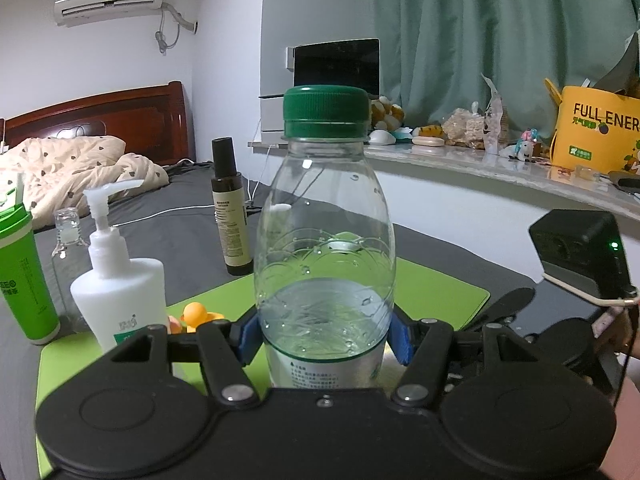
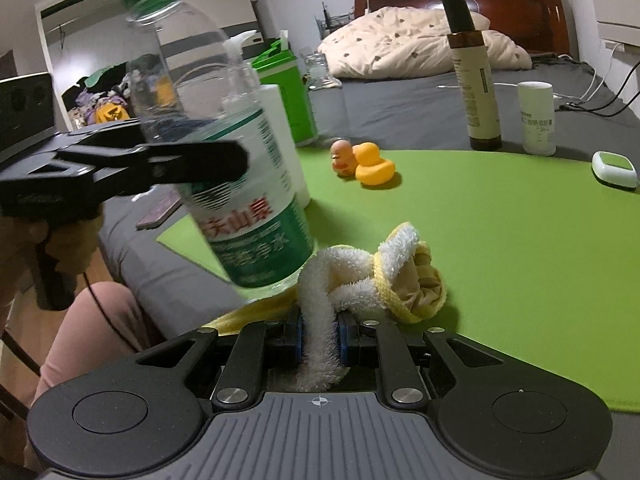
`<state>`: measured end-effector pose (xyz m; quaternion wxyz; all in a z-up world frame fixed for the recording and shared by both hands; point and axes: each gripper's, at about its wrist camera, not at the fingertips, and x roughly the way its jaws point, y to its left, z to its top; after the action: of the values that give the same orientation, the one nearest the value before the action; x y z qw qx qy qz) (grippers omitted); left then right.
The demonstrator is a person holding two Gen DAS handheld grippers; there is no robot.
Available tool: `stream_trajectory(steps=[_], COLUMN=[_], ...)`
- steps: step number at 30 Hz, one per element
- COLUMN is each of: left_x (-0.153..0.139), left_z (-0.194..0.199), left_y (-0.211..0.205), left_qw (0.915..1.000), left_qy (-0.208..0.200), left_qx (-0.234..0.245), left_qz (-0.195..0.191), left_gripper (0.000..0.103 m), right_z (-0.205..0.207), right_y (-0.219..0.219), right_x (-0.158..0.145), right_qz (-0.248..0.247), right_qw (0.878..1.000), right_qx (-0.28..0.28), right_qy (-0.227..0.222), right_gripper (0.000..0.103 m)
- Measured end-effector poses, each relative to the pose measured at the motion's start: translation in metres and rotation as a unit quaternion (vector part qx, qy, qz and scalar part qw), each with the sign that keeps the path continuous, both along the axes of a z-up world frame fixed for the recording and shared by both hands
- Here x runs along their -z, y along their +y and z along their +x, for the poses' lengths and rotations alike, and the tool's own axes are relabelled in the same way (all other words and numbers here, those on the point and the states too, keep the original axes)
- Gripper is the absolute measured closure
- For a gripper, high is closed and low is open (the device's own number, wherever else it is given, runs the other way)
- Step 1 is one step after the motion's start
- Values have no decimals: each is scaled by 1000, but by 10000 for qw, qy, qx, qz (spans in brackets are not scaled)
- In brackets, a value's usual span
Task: Clean container
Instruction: 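Turn the held water bottle with the left gripper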
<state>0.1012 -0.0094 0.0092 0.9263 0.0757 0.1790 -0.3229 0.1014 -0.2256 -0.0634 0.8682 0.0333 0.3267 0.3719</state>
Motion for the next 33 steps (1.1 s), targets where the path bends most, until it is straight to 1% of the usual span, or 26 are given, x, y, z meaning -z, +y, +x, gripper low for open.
stream_trajectory(steps=[4, 7, 10, 15, 18, 19, 20, 22, 24, 25, 26, 28, 30, 33], left_x=[0, 0, 0, -1, -1, -1, -1, 0, 0, 0, 0, 2, 4, 7], left_z=[-1, -2, -4, -5, -8, -9, -10, -14, -17, -20, -22, -29, -36, -42], left_y=[0, 0, -1, -6, -10, -11, -12, -14, -17, -19, -22, -31, -42, -56], left_qw=[10000, 9999, 9999, 9982, 9967, 9960, 9952, 9935, 9893, 9856, 9813, 9712, 9598, 9435], left_qy=[9, 12, 14, 133, 110, 121, 126, 79, 3, -23, -52, -192, -384, -629], left_qx=[-59, -100, -157, -572, -793, -864, -933, -1059, -1351, -1575, -1799, -2259, -2669, -3154], left_qz=[-26, -32, -10, -102, -151, -199, -285, -416, -554, -616, -676, -735, -779, -801], left_gripper=[43, 43, 43, 42, 41, 39, 33, 27, 20, 17, 11, 3, 0, 0], right_z=[-10, -16, -24, -34, -38, -39, -40, -42, -45, -46, -47, -49, -52, -45], right_y=[0, -2, -9, -20, -27, -29, -32, -36, -41, -43, -45, -50, -54, -66], right_x=[-1, -2, -6, -13, -16, -18, -19, -21, -24, -25, -26, -29, -31, -36], right_qz=[111, 275, 480, 730, 819, 848, 878, 936, 995, 1024, 1053, 1112, 1170, 1233], right_qw=[9999, 9994, 9986, 9972, 9965, 9962, 9958, 9951, 9942, 9937, 9932, 9921, 9909, 9897], right_qx=[-77, -162, -133, 17, 145, 188, 231, 316, 402, 445, 487, 573, 658, 725], right_qy=[62, 146, 171, 146, 102, 88, 73, 43, 14, -1, -15, -45, -74, -92], right_gripper=[87, 87, 87, 87, 87, 87, 87, 87, 87, 87, 87, 87, 87, 87])
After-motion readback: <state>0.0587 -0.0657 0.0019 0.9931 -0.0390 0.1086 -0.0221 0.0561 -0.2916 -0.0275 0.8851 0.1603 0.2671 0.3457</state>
